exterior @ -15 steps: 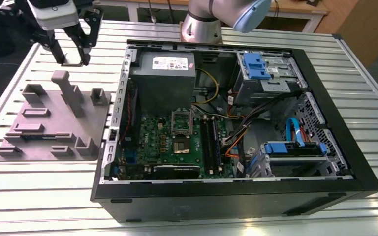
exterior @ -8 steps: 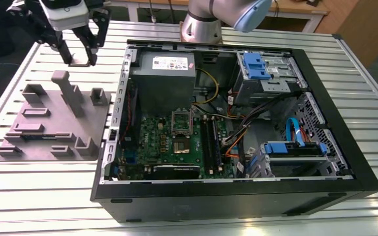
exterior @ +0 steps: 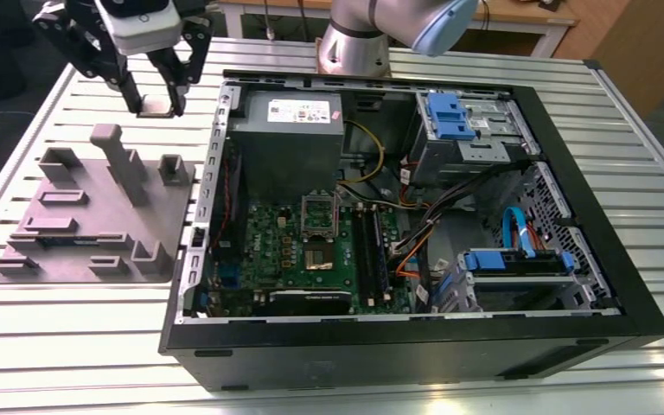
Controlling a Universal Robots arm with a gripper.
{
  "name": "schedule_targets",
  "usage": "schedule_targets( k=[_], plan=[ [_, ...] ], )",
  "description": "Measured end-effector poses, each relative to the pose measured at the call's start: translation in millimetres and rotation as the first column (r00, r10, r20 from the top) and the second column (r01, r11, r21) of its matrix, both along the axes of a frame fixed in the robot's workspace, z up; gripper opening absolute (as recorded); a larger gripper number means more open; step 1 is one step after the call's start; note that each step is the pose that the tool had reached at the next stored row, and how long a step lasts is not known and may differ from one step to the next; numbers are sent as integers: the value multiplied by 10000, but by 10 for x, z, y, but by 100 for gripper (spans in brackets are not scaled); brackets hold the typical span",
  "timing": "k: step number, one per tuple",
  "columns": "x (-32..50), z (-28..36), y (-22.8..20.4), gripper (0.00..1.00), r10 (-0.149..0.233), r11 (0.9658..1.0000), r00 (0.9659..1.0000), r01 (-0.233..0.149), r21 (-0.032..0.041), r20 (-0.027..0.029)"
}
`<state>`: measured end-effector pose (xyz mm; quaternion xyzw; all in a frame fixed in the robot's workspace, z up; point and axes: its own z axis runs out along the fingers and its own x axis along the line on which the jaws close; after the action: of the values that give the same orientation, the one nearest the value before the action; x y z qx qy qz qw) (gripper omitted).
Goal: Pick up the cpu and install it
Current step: 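Pick up the cpu and move it towards the insertion slot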
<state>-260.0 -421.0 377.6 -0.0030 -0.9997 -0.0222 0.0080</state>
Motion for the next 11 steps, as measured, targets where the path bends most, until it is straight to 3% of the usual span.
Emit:
schedule_targets(
  k=[11],
  plan=[
    [195,0,-2,47,1,10000,10000,-1,0,0]
  ],
)
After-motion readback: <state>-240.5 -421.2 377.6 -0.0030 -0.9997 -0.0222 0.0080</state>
